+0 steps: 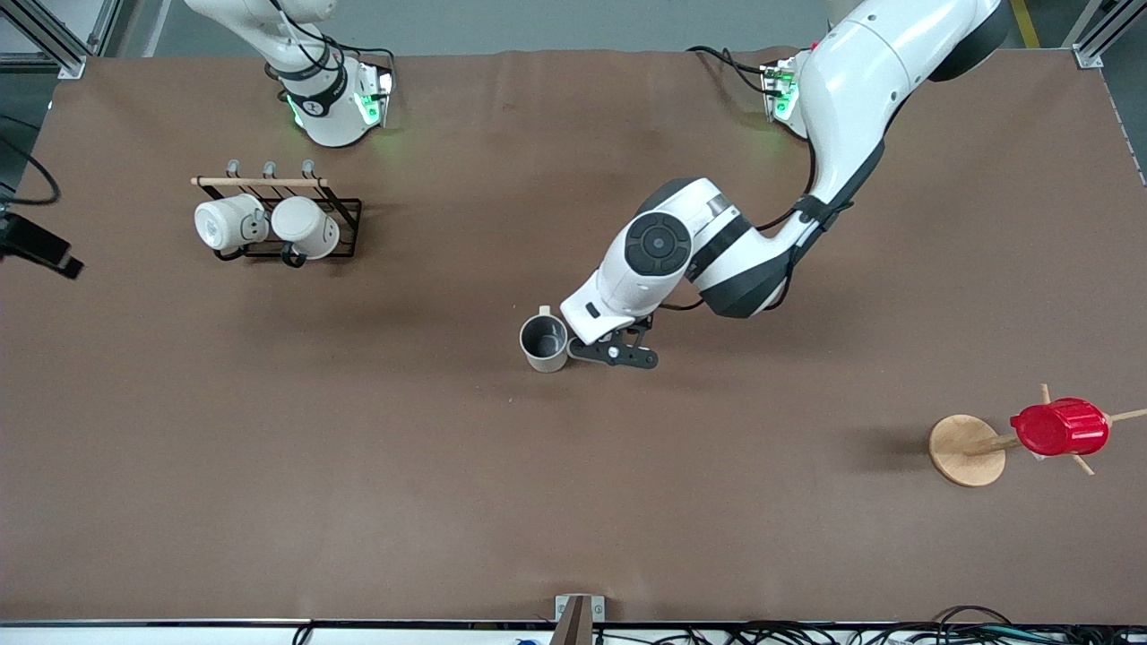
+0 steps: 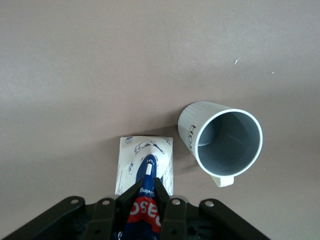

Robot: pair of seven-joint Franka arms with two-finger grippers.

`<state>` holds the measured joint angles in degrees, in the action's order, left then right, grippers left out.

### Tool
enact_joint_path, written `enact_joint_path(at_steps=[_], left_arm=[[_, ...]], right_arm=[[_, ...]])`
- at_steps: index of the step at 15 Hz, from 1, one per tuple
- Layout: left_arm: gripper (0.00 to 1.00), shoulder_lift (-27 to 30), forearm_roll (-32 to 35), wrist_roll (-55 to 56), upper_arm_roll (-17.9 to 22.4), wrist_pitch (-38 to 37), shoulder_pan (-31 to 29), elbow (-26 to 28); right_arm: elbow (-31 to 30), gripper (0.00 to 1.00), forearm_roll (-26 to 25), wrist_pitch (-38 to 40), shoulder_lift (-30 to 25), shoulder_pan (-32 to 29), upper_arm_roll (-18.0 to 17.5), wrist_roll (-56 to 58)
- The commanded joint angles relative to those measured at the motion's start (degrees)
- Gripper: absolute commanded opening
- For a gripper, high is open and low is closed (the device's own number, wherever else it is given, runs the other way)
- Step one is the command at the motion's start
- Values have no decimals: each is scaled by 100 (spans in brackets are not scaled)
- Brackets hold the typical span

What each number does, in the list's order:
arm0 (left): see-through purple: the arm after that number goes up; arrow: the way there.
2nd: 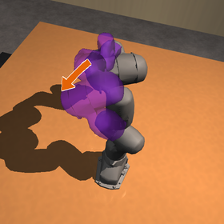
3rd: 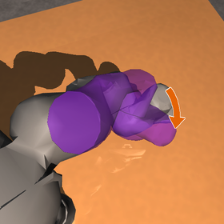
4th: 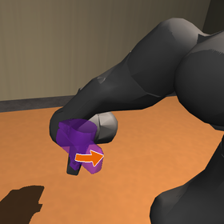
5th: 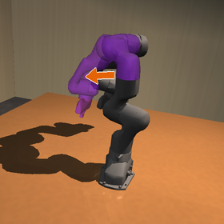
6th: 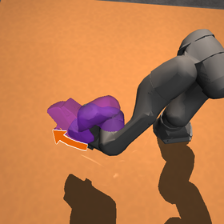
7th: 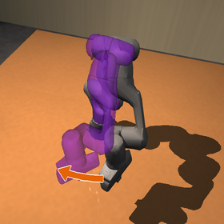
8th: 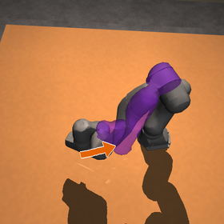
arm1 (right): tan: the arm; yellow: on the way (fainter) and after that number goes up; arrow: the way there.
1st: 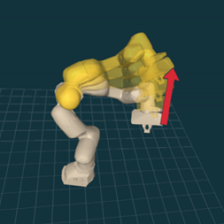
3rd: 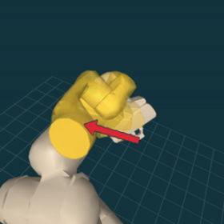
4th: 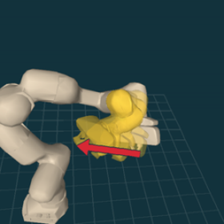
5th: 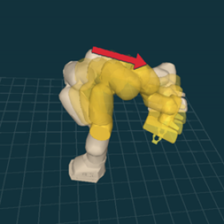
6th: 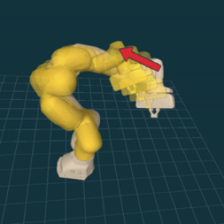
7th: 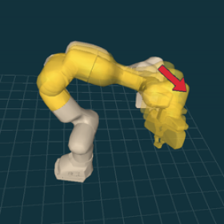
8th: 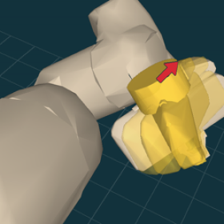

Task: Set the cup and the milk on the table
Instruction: 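Lower the milk carton beside the mug with the left gripper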

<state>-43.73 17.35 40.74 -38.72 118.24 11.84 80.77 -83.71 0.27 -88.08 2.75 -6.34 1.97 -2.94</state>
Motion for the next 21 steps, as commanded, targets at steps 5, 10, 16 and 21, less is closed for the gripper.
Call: enact_joint_path(at_steps=[5,10,16,21], left_arm=[[1,-347,181,979,31,-38,38,-387],[2,-356,550,1093,84,-29,55,-387],[83,-347,725,1032,84,76,29,-370],[100,12,850,1102,13,-2,-94,-334]], right_arm=[[22,100,219,159,-116,-219,-180,154],[22,100,176,133,-108,-149,-171,127],[22,100,149,203,-108,-157,-171,136],[13,100,149,221,-108,-148,-171,101]])
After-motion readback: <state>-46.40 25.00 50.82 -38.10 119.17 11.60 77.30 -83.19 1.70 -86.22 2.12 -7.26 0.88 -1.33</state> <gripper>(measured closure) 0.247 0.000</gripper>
